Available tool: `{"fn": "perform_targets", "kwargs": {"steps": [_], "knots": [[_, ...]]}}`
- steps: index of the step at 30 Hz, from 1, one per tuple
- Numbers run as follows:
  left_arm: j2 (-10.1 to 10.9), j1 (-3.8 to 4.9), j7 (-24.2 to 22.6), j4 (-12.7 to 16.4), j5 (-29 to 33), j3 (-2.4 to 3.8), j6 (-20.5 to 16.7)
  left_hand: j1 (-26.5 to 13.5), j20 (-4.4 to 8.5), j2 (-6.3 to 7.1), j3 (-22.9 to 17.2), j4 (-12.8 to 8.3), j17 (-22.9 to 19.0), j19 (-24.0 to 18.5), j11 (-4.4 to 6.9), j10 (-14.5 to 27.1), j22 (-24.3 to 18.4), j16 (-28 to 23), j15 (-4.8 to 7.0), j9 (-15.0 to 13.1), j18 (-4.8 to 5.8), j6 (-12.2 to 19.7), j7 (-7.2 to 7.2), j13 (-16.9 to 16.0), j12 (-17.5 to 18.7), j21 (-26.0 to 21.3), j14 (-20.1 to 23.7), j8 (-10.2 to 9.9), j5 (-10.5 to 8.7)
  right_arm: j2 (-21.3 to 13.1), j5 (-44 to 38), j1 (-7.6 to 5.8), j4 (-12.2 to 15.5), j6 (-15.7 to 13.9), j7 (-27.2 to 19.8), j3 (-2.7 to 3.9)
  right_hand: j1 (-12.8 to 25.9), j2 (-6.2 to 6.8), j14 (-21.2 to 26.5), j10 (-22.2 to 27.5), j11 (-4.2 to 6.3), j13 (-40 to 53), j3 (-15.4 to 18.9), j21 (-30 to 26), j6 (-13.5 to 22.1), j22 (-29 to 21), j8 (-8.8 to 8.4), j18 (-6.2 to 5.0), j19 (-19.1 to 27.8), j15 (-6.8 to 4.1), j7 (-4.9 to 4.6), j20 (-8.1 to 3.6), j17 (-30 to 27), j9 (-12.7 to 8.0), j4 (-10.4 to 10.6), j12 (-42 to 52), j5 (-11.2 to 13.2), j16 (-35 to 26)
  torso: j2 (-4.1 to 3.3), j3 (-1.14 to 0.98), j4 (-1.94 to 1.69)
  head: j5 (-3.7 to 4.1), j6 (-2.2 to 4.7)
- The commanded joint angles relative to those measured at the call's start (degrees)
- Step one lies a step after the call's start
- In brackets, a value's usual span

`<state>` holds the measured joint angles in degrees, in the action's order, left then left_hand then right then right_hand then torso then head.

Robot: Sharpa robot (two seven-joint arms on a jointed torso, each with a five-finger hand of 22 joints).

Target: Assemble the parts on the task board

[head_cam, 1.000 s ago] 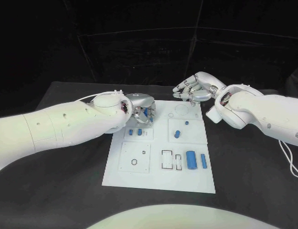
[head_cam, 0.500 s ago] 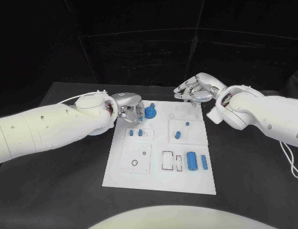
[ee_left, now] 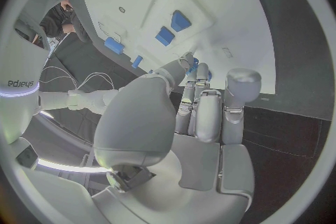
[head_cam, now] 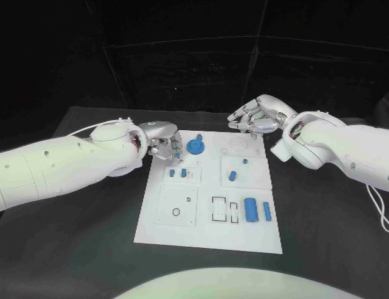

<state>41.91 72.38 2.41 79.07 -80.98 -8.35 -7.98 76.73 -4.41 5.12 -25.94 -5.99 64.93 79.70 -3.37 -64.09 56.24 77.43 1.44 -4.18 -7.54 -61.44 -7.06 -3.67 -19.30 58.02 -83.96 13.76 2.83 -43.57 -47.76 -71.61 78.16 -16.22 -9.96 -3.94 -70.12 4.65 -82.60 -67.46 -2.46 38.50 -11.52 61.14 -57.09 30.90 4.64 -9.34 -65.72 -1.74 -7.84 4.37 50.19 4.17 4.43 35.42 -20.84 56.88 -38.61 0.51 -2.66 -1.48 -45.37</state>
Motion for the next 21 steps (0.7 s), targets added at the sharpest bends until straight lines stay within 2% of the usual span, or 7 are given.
{"fn": "perform_targets", "kwargs": {"steps": [1, 21], "knots": [[-0.2, -0.06, -0.9, -0.1, 0.5, 0.02, 0.7, -0.4, 0.21, 0.09, -0.2, 0.2, -0.1, 0.2, -0.03, -0.3, 0.1, 0.3, -0.04, 0.0, 0.36, -0.2, -0.19, 0.0, 0.4, 0.3, -1.4, -0.4, -0.16, 0.0, 0.0, -0.09, 0.1, 0.4, -0.5, 0.03, 0.3, -0.29, -0.3, 0.0, -0.21, -0.1, -0.1, -0.2, 0.4, 0.1, -0.12, -0.57, 0.0, -0.02, -0.05, 0.0, 0.0, 0.1, 0.3, -0.2, -0.4, 0.0, -0.03, -0.04, 0.01, 0.03, 0.02], [-2.0, -0.69, -0.7, -1.4, 0.5, -0.02, 0.6, -0.4, 0.21, 0.11, -0.3, 0.2, -0.1, 0.2, -0.02, -0.3, 0.1, 0.3, -0.03, 0.0, 0.35, -0.2, -0.18, 0.0, 0.5, 0.3, -1.4, -0.5, -0.16, 0.1, 0.0, -0.09, 0.1, 0.4, -0.5, 0.03, 0.2, -0.32, -0.3, 0.0, -0.2, -0.1, -0.1, -0.2, 0.4, 0.0, -0.11, -0.57, 0.0, -0.02, -0.04, 0.0, 0.0, 0.1, 0.3, -0.2, -0.4, -0.1, -0.03, 0.02, 0.01, 0.07, -0.07]]}}
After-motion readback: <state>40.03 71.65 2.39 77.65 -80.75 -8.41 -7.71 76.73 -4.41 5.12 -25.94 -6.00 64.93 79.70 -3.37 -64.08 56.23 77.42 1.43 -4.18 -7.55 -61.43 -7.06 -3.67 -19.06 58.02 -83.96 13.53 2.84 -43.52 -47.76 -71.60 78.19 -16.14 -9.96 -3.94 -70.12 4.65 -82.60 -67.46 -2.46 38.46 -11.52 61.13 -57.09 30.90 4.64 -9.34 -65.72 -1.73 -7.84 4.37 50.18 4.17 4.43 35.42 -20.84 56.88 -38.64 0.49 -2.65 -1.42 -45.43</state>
